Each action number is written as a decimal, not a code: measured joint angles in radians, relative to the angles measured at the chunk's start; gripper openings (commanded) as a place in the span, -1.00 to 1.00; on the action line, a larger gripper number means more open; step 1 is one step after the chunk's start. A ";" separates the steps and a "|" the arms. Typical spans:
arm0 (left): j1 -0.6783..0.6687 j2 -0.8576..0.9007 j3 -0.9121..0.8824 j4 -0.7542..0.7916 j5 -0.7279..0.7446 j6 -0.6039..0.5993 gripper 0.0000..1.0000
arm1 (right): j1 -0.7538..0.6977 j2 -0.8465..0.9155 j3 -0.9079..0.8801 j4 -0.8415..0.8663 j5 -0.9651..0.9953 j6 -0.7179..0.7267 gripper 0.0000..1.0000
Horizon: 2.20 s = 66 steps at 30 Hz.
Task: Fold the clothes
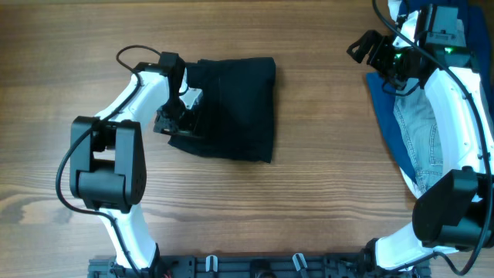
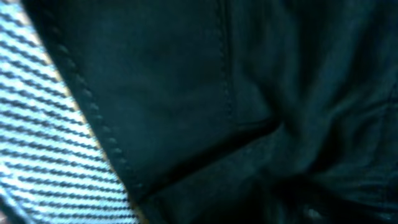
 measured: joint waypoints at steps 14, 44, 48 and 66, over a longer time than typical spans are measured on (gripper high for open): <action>0.105 -0.019 -0.157 0.694 0.072 -0.627 -0.92 | 0.000 0.003 0.000 -0.017 0.032 -0.004 0.99; 0.540 0.076 -0.171 1.425 0.734 -1.361 1.00 | 0.000 0.009 -0.034 0.001 0.055 -0.013 0.98; 0.590 -0.073 -0.171 1.265 0.796 -1.303 0.99 | 0.000 0.009 -0.034 -0.008 0.055 -0.031 0.99; 0.402 -0.882 -0.175 0.355 0.224 -0.621 1.00 | 0.120 -0.066 -0.038 0.146 -0.037 -0.562 0.99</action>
